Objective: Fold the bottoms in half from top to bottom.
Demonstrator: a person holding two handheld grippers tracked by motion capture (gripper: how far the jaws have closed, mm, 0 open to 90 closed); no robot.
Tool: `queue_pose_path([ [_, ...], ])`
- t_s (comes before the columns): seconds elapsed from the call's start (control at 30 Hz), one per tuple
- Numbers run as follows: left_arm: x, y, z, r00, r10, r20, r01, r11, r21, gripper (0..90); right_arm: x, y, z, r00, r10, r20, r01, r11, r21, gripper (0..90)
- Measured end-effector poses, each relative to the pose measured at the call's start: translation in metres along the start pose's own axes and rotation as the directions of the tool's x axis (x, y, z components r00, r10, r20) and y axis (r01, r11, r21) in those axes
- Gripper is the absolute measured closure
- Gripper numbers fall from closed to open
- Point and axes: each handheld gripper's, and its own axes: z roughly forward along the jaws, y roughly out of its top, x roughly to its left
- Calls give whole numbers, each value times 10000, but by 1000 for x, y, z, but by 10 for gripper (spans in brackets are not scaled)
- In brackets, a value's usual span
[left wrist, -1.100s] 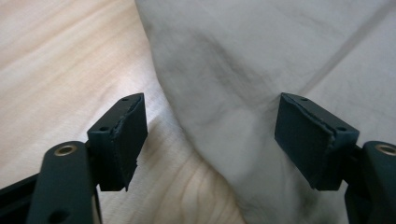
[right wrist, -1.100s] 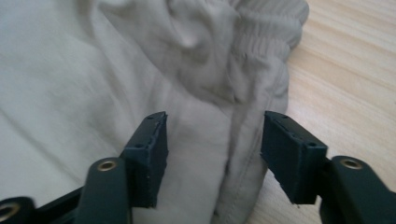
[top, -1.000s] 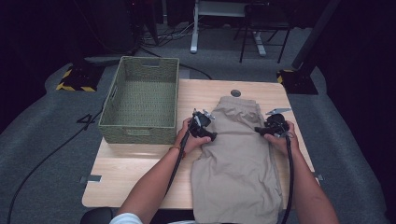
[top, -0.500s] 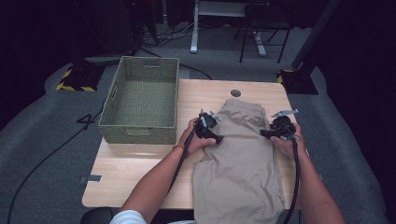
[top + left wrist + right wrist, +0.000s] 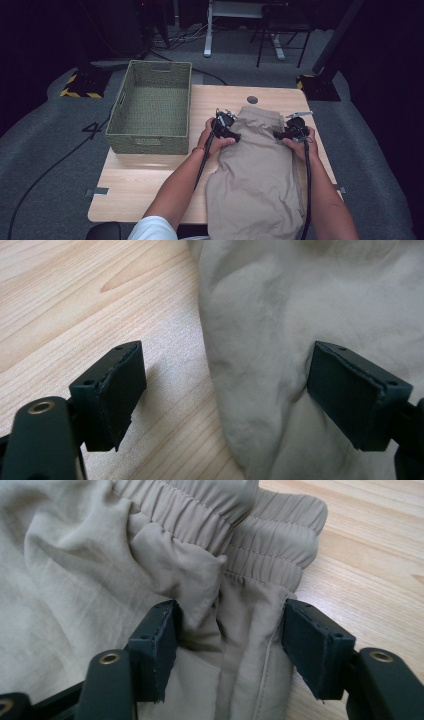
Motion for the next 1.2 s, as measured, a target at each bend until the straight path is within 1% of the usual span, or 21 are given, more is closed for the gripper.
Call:
queue_pose_path([
  [0.07,0,0,-1,9999,95,126,-95,10000,-22,200,-2,0,0,9999,130,68,-130,9999,19,377],
  [0.13,-3,0,-2,9994,221,250,-218,9997,-111,248,-3,0,0,9997,142,217,-144,9999,83,342],
  [0.17,-3,0,-2,9988,353,353,-349,9993,-108,283,-5,-1,-1,9991,377,184,-380,9992,148,340],
  [0.2,-5,0,-3,9973,518,511,-512,9986,-117,341,-5,-1,-1,9988,472,145,-475,9987,167,340],
  [0.23,-5,0,-4,9964,590,602,-584,9982,-120,395,-5,-2,-1,9992,377,92,-379,9991,169,350],
  [0.3,-7,0,-5,9934,759,865,-751,9971,-121,498,-3,-1,-3,9998,53,-184,-47,9995,300,423],
  [0.33,-7,0,-6,9920,780,991,-771,9969,-126,566,-1,-1,-4,9995,-62,-307,73,9993,361,483],
  [0.37,-7,1,-6,9916,789,1024,-781,9969,-116,614,0,0,-5,9989,-166,-442,185,9989,436,542],
  [0.43,-6,1,-7,9909,741,1122,-734,9973,-98,705,2,1,-6,9976,-260,-648,293,9983,503,665],
  [0.5,-6,1,-7,9894,743,1250,-737,9972,-92,769,5,1,-7,9967,-273,-766,311,9983,496,767],
  [0.53,-6,1,-7,9890,736,1282,-737,9973,-42,804,5,1,-7,9958,-269,-878,311,9984,462,796],
  [0.6,-7,2,-6,9900,807,1158,-807,9967,-46,834,6,1,-7,9954,-301,-913,339,9986,400,815],
  [0.7,-9,4,-6,9914,941,906,-949,9955,46,851,7,1,-6,9961,-442,-768,471,9982,362,837],
  [0.77,-12,6,-6,9924,1101,553,-1108,9938,99,866,7,2,-6,9968,-424,-671,443,9987,267,842],
  [0.8,-13,7,-5,9928,1159,300,-1162,9932,109,871,6,3,-7,9970,-409,-654,423,9989,196,845],
  [0.83,-13,8,-5,9921,1240,170,-1242,9922,134,876,6,4,-7,9973,-317,-666,323,9994,76,847],
  [0.9,-14,9,-5,9904,1378,-57,-1378,9904,116,880,5,6,-7,9975,-390,-597,389,9992,-30,849],
  [0.97,-13,11,-5,9909,1333,-194,-1332,9911,85,881,6,9,-8,9981,-442,-423,434,9989,-196,851],
  [1.07,-10,17,-11,9911,1230,-506,-1240,9922,-159,881,6,16,-13,9983,-454,-370,435,9977,-511,852],
  [1.13,-8,22,-16,9923,1087,-601,-1109,9932,-344,881,6,24,-19,9984,-422,-377,389,9956,-850,853],
  [1.2,-7,28,-21,9904,1116,-811,-1162,9917,-546,881,7,33,-27,9978,-530,-390,483,9925,-1127,853],
])
